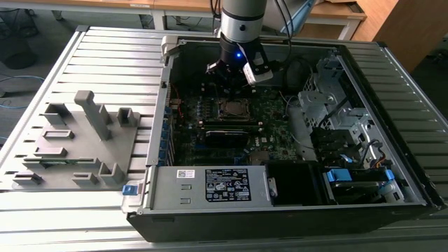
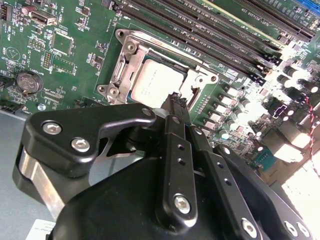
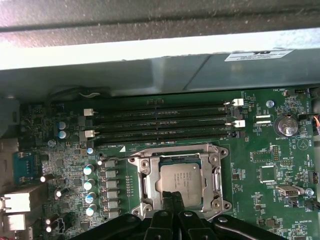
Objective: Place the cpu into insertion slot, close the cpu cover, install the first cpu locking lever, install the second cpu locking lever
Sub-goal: 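Install the first cpu locking lever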
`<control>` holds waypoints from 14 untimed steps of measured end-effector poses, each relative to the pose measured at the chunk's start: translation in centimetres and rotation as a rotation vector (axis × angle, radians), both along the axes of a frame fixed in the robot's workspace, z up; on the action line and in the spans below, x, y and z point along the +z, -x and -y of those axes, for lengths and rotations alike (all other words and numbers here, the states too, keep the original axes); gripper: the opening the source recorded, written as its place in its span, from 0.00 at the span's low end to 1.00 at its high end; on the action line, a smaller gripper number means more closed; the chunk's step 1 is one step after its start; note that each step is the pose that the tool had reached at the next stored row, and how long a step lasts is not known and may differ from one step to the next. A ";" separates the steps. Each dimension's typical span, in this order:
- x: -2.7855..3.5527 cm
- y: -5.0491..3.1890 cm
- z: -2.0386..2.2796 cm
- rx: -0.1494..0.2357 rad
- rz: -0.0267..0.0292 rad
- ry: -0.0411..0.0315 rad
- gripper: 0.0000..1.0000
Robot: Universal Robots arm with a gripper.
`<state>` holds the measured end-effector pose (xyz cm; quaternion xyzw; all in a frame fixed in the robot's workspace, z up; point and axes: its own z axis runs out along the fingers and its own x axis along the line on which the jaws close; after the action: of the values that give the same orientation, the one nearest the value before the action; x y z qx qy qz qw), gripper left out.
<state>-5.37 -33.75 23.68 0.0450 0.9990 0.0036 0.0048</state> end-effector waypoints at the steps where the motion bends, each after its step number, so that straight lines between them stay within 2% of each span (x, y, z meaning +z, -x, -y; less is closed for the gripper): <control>1: 0.00 0.00 0.00 0.000 -0.0020 -0.0001 0.11; 3: 0.00 0.00 0.00 0.000 -0.0087 0.0000 0.11; 14: -0.01 0.00 0.00 0.000 -0.0099 -0.0001 0.11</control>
<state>-5.37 -33.75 23.67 0.0451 0.9990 0.0034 -0.0001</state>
